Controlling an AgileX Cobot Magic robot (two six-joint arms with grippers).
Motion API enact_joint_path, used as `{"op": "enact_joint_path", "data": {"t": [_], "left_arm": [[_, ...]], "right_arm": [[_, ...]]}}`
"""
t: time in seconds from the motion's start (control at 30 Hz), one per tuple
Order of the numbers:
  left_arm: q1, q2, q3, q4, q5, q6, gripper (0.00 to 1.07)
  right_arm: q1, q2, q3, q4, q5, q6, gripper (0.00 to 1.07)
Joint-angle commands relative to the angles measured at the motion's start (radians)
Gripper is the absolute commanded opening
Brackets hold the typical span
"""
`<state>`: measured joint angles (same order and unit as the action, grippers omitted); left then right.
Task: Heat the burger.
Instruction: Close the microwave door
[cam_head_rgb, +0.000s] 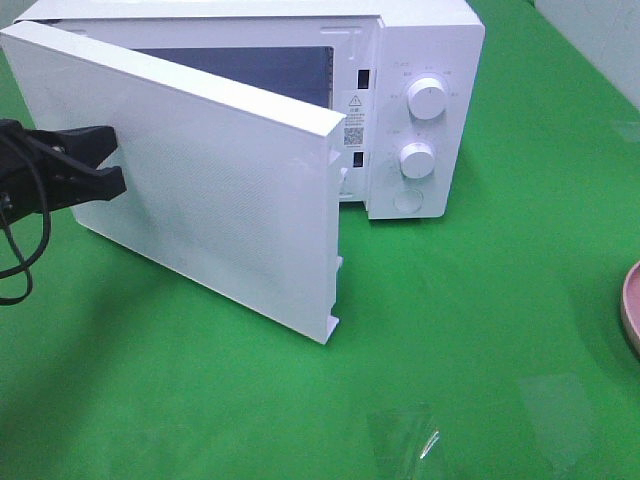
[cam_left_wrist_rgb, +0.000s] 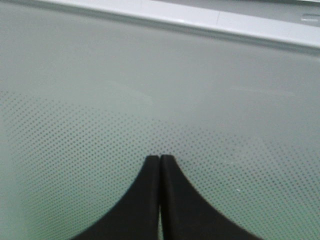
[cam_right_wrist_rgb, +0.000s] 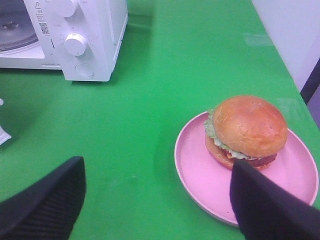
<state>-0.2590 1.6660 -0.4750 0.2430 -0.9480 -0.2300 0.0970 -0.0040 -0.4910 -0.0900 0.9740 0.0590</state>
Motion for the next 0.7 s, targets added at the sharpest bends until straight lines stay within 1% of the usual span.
{"op": "enact_joint_path", "data": {"t": [0.03, 0.23, 0.37, 0.7], "left_arm": [[-0.029, 0.012, -0.03, -0.03, -0.004, 0.007, 0.0], [-0.072, 0.053, -0.081, -0.037, 0.009, 0.009, 0.0], [-0.111, 0.079, -0.125, -0.097, 0.012, 0.01, 0.0], [-0.17, 0.138, -0.195, -0.161, 0.017, 0.016, 0.0]], "right_arm": [[-0.003, -0.027, 0.0, -0.001, -0.011, -0.007, 0.76], [-0.003, -0.027, 0.0, -0.001, -0.011, -0.007, 0.76], [-0.003, -0.027, 0.0, -0.001, -0.011, -0.007, 0.76], [-0.003, -0.027, 0.0, -0.001, -0.011, -0.007, 0.76]]}}
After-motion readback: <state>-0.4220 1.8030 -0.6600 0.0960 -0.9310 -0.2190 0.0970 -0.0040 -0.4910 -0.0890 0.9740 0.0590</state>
